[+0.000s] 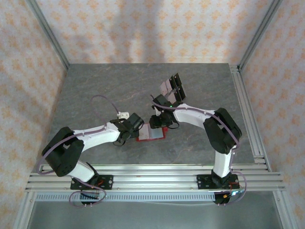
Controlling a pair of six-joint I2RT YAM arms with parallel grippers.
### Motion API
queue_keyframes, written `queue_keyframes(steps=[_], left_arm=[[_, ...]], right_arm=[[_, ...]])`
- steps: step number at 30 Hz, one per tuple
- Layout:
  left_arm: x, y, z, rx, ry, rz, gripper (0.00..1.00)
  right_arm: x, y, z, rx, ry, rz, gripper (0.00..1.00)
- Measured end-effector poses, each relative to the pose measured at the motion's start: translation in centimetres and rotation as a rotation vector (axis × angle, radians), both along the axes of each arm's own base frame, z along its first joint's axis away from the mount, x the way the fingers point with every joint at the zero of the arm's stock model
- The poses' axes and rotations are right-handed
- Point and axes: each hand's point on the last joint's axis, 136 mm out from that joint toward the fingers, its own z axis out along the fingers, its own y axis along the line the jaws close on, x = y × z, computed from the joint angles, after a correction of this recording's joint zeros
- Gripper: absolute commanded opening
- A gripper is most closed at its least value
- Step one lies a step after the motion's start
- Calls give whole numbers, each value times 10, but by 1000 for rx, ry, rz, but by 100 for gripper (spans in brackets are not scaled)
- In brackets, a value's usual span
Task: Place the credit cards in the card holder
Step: Flip over the card slot on the card holder.
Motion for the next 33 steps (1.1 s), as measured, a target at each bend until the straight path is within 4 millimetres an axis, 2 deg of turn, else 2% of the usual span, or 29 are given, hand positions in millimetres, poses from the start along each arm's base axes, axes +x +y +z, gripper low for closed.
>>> queue_keyframes(steps=[7,23,33], left_arm=[[-2,2,-3,5,7,3,100],[2,-4,-1,-30,-10,-5,100],[-3,-19,16,-166,-74,-42,100]], right_arm=[[0,0,-13,-21,22,3,45],[-11,26,-8,153,125,-40,45],[-11,34,-7,203,147,-73,45]])
